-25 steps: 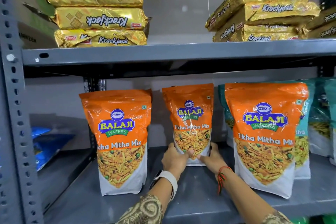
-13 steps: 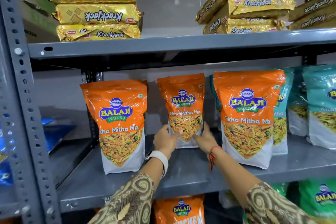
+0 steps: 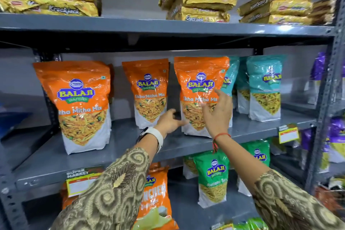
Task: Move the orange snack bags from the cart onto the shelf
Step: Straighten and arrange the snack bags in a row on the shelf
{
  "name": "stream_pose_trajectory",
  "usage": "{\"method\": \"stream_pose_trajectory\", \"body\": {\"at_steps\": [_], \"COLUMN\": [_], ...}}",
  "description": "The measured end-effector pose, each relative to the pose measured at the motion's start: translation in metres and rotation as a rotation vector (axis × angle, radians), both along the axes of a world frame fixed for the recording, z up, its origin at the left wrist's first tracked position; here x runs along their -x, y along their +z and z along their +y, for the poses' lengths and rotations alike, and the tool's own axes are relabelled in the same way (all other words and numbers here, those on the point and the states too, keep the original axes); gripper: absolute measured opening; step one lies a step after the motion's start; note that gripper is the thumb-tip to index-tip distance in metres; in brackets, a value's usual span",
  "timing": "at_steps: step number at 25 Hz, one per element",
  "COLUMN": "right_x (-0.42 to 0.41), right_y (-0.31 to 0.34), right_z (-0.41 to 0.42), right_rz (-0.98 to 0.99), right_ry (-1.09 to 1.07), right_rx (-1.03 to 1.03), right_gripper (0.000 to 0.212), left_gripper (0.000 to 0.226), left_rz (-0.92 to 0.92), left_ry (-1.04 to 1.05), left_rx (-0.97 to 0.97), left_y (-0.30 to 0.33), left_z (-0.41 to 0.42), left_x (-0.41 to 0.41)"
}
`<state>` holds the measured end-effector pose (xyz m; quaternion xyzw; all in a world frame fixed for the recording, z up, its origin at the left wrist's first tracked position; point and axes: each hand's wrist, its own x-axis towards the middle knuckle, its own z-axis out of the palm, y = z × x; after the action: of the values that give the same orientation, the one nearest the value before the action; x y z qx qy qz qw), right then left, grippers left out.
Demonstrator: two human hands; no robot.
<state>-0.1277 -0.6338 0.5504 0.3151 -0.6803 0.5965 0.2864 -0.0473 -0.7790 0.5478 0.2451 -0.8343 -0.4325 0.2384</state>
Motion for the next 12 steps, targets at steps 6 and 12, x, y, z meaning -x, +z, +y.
{"method": "stream_pose_trajectory", "body": {"at_steps": [6,12], "right_x": [0.054,0.068], "right_y": [-0.062,-0.066], "right_z": [0.042,0.027], "right_rz": [-0.356,-0.291], "right_ry": [0.075,0.128], "right_rx": [-0.717,-0.618], "right_gripper": [0.064,0.058], "left_gripper": [0.099,0.097], "left_rz": [-0.128,-0.062], "left_ry": [-0.012,0.074], "left_rx": [0.018,0.023], "left_y": [-0.038,-0.041], "left_z": [0.001,0.006], "left_x": [0.027,0.03]}}
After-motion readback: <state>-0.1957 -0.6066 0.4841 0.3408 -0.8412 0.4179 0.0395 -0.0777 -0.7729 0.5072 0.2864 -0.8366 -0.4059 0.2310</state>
